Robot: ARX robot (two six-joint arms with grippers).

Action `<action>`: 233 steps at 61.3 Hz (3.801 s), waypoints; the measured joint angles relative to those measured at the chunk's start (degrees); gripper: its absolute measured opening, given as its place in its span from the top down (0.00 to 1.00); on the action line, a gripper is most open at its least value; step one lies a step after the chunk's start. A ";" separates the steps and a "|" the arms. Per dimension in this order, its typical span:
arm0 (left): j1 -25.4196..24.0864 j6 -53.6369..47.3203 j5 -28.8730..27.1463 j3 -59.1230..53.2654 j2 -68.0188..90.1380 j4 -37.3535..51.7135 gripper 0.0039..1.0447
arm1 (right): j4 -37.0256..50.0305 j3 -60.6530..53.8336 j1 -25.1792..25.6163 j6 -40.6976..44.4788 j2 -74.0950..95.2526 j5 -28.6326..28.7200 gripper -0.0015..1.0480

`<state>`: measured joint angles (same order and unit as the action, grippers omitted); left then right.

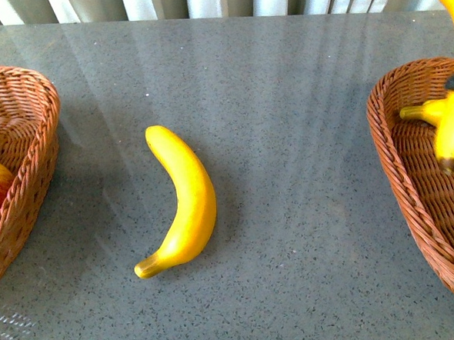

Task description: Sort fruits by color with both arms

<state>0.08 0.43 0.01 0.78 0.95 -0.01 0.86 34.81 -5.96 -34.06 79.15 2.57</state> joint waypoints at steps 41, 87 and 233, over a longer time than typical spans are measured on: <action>0.00 0.02 0.00 0.00 0.00 0.00 0.09 | -0.92 -2.54 9.44 4.35 2.67 11.74 0.54; 0.00 0.02 0.00 0.00 0.00 0.00 0.09 | 0.70 18.78 -28.02 1.29 23.56 -1.99 0.09; 0.00 0.00 0.00 0.00 0.00 0.00 0.09 | -0.48 -6.47 -1.22 17.46 -15.63 -10.19 0.65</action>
<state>0.08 0.43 0.01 0.78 0.95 -0.01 0.38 28.34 -7.18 -16.60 63.53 -7.62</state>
